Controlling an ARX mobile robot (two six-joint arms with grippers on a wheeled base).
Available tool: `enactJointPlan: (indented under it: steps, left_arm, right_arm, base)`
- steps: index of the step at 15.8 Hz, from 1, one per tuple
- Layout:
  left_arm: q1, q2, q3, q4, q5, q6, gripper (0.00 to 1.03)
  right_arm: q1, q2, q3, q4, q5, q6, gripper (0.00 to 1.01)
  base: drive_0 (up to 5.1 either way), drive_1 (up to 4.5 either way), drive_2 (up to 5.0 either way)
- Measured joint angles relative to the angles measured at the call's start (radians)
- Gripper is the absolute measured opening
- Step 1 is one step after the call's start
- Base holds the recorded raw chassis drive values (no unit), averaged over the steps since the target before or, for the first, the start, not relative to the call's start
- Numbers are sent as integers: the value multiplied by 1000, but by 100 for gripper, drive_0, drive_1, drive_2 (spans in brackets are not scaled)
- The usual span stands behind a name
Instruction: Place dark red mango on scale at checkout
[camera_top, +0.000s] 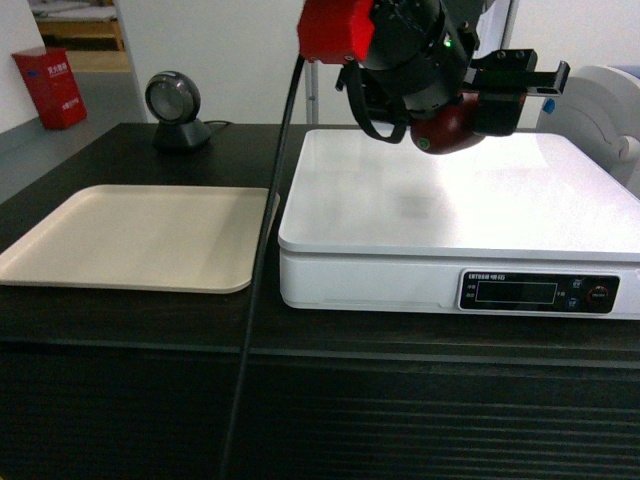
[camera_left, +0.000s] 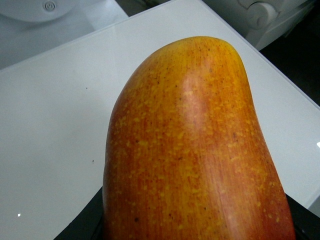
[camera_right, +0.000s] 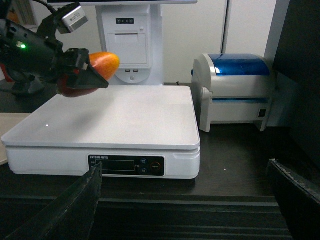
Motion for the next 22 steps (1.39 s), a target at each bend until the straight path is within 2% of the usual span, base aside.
enactJointPlan:
  steps: [1, 2, 3, 7, 10, 13, 15, 17, 18, 20, 21, 22]
  left_arm:
    - [-5, 50, 71, -55, -23, -57, 60]
    - [-5, 82, 111, -88, -39, -90, 60]
    - [-8, 116, 154, -127, -62, -142, 60]
    - [-8, 180, 236, -223, -134, -292, 60]
    - [-4, 183, 233, -230, -137, -320, 61]
    - [-3, 170, 196, -184, -132, -317, 99]
    - [-3, 156, 166, -145, -138, -308, 98]
    - [-3, 125, 116, -60, -169, -261, 98]
    - [-3, 86, 77, 15, -209, -212, 98]
    - [-2, 2, 16, 163, -249, -125, 98]
    - [3, -40, -13, 242, -245, -89, 98]
    - [9, -90, -64, 327, -211, -52, 98]
  right_arm:
    - [0, 0, 0, 0, 0, 0, 98]
    - [0, 0, 0, 0, 0, 0, 98]
    - [0, 0, 0, 0, 0, 0, 98]
    - [0, 0, 0, 0, 0, 0, 98]
    - [0, 0, 0, 0, 0, 0, 98]
    - [0, 0, 0, 0, 0, 0, 98]
    - [0, 0, 0, 0, 0, 0, 98]
    - [0, 0, 0, 0, 0, 0, 98]
    - [0, 0, 0, 0, 0, 0, 98]
    - [0, 0, 0, 0, 0, 0, 98]
    - [0, 0, 0, 0, 0, 0, 98]
    - [0, 0, 0, 0, 0, 0, 98]
  base:
    - [0, 0, 0]
    - [0, 0, 0]
    - [0, 0, 0]
    - [0, 0, 0]
    - [0, 0, 0]
    - [0, 0, 0]
    - [0, 0, 0]
    - [0, 0, 0]
    - [0, 0, 0]
    - [0, 0, 0]
    - [0, 0, 0]
    - [0, 0, 0]
